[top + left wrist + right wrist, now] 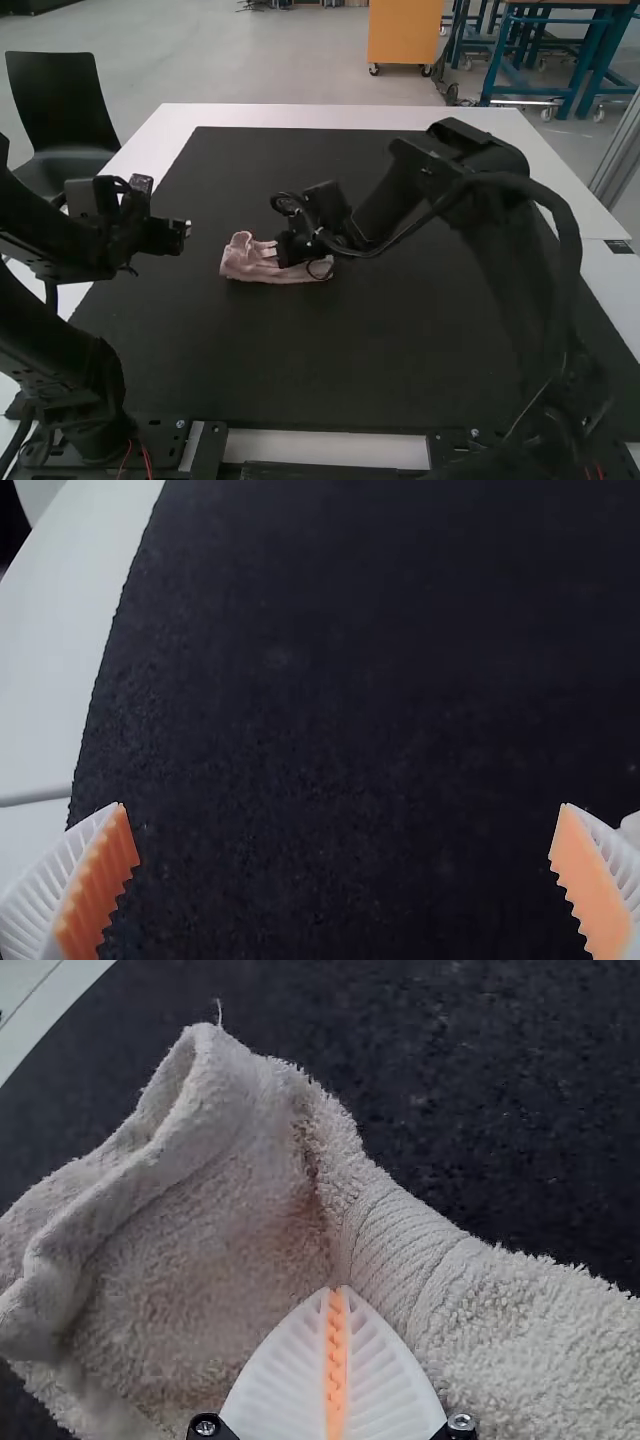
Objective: Fold the towel.
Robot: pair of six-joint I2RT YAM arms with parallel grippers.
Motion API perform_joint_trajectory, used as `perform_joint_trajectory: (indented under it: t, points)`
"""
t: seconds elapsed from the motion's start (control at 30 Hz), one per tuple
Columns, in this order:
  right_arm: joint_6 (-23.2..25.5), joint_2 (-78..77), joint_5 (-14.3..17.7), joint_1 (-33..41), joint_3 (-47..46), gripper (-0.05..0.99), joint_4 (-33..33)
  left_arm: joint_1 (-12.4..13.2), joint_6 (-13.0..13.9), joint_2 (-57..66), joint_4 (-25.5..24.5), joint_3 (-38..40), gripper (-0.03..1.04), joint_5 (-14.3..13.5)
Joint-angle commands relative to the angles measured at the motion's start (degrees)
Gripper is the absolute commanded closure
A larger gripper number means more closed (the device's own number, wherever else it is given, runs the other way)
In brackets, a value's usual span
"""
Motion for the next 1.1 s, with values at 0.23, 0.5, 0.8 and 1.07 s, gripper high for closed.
perform_joint_trajectory:
  t: [0.23,0.5,0.8,1.07]
  points:
    - [0.4,0.7,-0.3,3.1,1.0,0.96,-0.3,0.7,1.0,-1.2,0.7,-1.1,0.04,1.0]
    - [1.0,-6.0,-0.4,0.1,0.4,0.96,-2.7,0.7,1.5,-1.2,0.6,-1.1,0.04,1.0]
    - [1.4,-14.0,-0.5,-0.3,-1.3,0.96,-5.9,0.3,1.6,-1.2,1.6,-1.4,0.04,0.7]
    - [1.5,-27.7,-0.2,-7.5,-3.7,0.96,-9.9,-0.3,1.1,-1.9,3.8,0.9,0.04,0.3]
